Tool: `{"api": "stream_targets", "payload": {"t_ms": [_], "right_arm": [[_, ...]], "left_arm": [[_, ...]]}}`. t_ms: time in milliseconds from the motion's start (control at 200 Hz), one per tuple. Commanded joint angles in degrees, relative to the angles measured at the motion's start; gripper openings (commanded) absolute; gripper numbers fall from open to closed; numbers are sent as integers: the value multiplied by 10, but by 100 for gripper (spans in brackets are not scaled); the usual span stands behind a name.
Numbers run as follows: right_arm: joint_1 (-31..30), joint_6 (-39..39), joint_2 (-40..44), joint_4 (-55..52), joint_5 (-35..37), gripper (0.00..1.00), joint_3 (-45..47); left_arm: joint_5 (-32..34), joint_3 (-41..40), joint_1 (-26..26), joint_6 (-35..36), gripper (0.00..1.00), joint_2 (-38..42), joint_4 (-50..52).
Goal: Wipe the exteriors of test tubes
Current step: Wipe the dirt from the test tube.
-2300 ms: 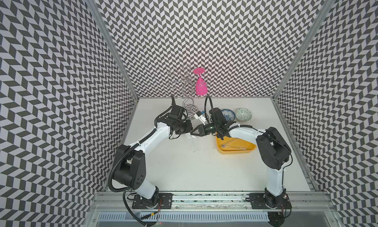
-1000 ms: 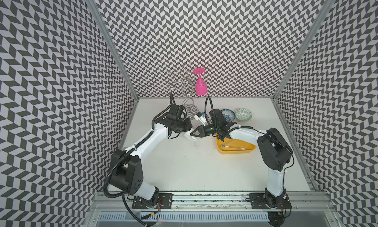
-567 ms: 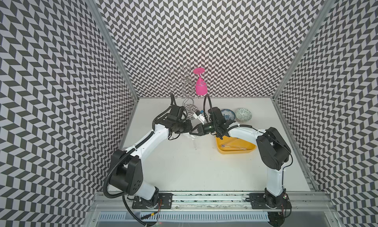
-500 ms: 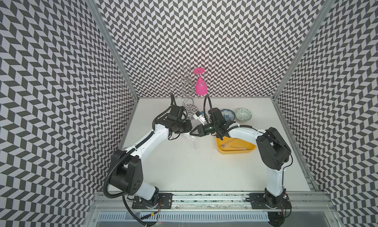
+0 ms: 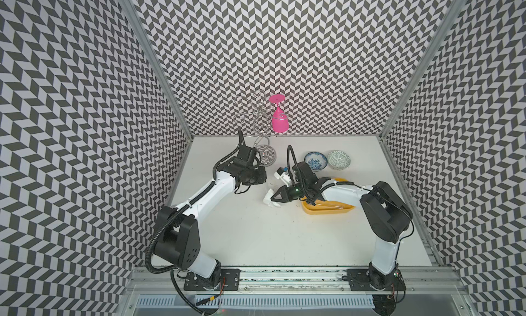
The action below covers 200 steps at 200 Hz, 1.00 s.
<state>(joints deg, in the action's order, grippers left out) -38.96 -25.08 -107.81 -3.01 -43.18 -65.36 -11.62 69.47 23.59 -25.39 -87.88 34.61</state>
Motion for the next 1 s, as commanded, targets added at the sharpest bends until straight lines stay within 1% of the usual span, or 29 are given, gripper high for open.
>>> {"api": "stream_targets", "payload": {"t_ms": [0, 145, 336, 426, 656, 886, 996], "right_arm": [[-3, -1, 27, 28, 6, 0, 12], [3, 0, 32, 32, -3, 0, 28], [31, -15, 47, 59, -14, 0, 69], [40, -21, 39, 65, -19, 0, 78], [38, -51, 2, 105, -46, 0, 58], [23, -51, -16, 91, -62, 0, 1], [20, -76, -15, 134, -84, 0, 8]], "left_arm": [[9, 20, 1, 1, 7, -5, 6], [11, 21, 0, 4, 6, -1, 8], [17, 16, -3, 9, 7, 13, 17], [16, 17, -4, 10, 6, 17, 19], [-8, 19, -1, 11, 6, 25, 9], [-34, 8, 6, 3, 7, 22, -9], [-36, 4, 6, 3, 7, 21, -13]]}}
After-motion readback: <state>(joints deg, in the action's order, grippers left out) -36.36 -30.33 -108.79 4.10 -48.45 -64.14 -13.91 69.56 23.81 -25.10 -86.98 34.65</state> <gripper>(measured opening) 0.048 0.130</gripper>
